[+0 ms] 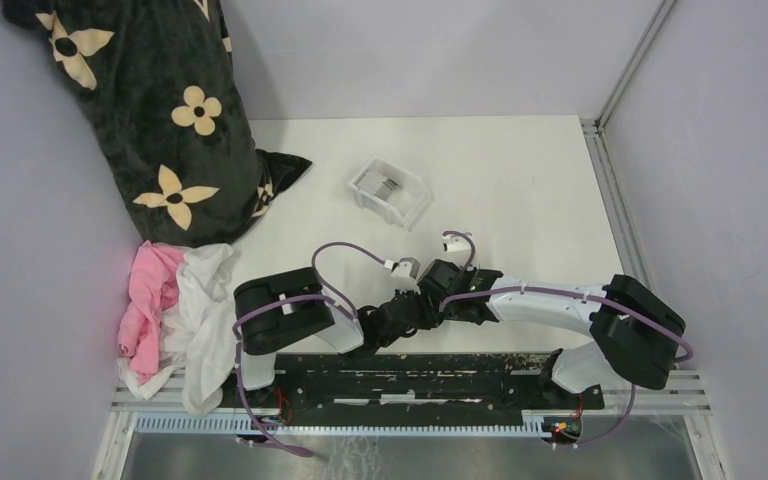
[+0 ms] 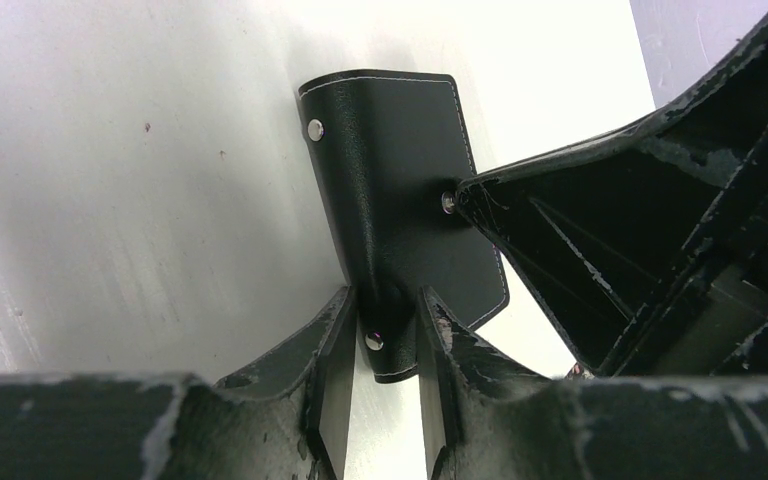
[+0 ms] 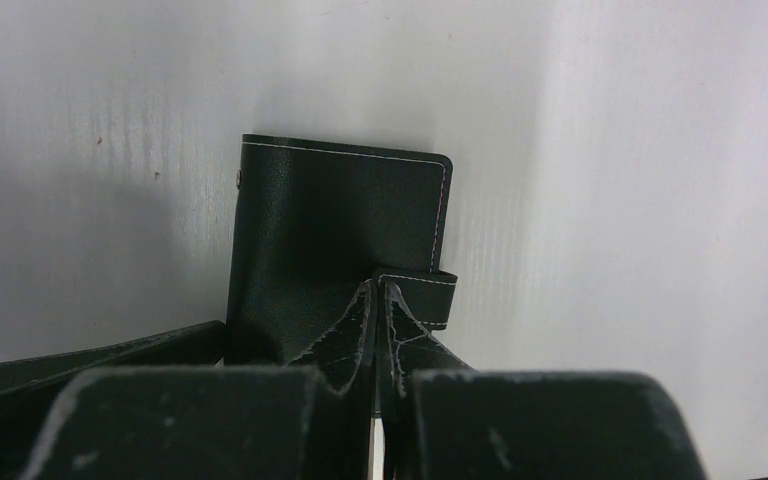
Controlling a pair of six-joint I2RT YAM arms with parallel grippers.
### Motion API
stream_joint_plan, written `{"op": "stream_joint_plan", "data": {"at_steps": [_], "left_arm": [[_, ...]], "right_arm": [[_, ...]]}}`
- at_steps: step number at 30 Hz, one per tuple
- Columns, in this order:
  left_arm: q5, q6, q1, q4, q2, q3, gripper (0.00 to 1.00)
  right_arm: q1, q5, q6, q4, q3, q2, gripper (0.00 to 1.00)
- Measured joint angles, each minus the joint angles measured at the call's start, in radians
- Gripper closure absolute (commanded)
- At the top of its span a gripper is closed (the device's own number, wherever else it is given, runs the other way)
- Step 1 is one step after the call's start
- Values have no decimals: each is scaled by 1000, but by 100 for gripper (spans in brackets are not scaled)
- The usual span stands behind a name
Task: Put the credit cards into the card holder
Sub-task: Close the card holder at the center of the board.
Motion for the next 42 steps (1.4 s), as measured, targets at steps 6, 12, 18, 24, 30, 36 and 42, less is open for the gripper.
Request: {"op": "stream_joint_plan", "data": {"at_steps": [6, 12, 18, 24, 30, 36, 42], "left_arm": [[1, 0, 1, 8, 8, 3, 66], [1, 0, 1, 13, 12, 5, 66], [2, 0, 1, 15, 13, 5, 67], [3, 0, 3, 15, 13, 5, 68], [3, 0, 3, 21, 18, 5, 68], [3, 0, 3, 36, 26, 5, 68], [3, 0, 3, 37, 26, 5, 68]], "right_arm": [[0, 0, -2, 1, 0, 0, 99], [0, 1, -5, 4, 0, 1, 99], [0, 1, -8, 6, 0, 1, 99], [0, 1, -8, 7, 0, 1, 99], [0, 1, -8, 8, 0, -2, 99], [1, 1, -7, 14, 0, -11, 99], [1, 0, -6, 16, -1, -13, 99]]}}
